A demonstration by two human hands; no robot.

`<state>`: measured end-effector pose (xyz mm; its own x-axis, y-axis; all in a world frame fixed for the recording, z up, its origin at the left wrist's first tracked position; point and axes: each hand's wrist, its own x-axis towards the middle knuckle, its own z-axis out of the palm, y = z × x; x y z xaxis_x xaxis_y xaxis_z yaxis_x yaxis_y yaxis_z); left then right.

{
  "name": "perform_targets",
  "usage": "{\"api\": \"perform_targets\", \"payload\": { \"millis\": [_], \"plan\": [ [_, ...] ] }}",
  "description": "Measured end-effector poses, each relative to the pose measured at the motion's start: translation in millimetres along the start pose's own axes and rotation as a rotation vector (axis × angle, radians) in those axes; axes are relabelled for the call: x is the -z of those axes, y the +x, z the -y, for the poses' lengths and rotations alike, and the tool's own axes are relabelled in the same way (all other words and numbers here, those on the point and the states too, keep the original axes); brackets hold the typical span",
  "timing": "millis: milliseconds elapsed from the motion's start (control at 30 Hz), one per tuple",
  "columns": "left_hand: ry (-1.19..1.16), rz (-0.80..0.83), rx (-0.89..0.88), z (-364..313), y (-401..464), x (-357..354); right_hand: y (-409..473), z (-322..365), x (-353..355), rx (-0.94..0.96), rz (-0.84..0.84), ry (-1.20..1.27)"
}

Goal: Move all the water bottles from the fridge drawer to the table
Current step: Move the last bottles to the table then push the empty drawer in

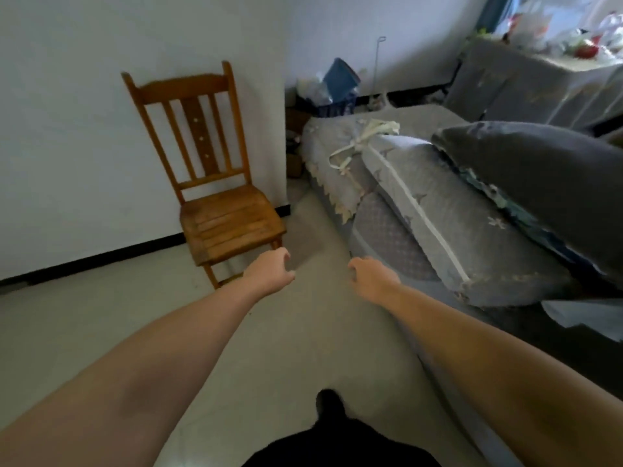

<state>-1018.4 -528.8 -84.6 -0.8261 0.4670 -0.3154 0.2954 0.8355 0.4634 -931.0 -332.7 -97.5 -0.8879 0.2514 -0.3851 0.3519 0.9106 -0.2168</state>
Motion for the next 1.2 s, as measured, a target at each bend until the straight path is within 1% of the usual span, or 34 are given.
{"api": "perform_targets", "payload": {
  "millis": [167,300,400,533,633,767,967,1067,1200],
  "plan": [
    [-0.091,-0.100,0.098,8,49,32,76,12,41,0.139,-0.038,-0.043],
    [-0.237,-0.158,0.230,20,73,40,129,42,55,0.237,0.037,-0.093],
    [-0.309,-0.198,0.323,44,73,46,158,87,50,0.333,0.098,-0.125],
    [-0.334,-0.265,0.513,106,54,72,188,169,33,0.530,0.155,-0.146],
    [-0.362,-0.323,0.698,170,27,92,201,246,15,0.676,0.185,-0.219],
    [-0.387,-0.349,0.842,255,-7,113,211,341,-12,0.780,0.242,-0.252],
    [-0.375,-0.408,0.961,367,-50,171,213,484,-39,0.894,0.282,-0.244],
    [-0.394,-0.448,0.985,407,-61,196,211,535,-40,0.929,0.268,-0.213],
    [-0.449,-0.463,1.003,444,-63,211,218,590,-43,0.986,0.247,-0.213]
  ]
}}
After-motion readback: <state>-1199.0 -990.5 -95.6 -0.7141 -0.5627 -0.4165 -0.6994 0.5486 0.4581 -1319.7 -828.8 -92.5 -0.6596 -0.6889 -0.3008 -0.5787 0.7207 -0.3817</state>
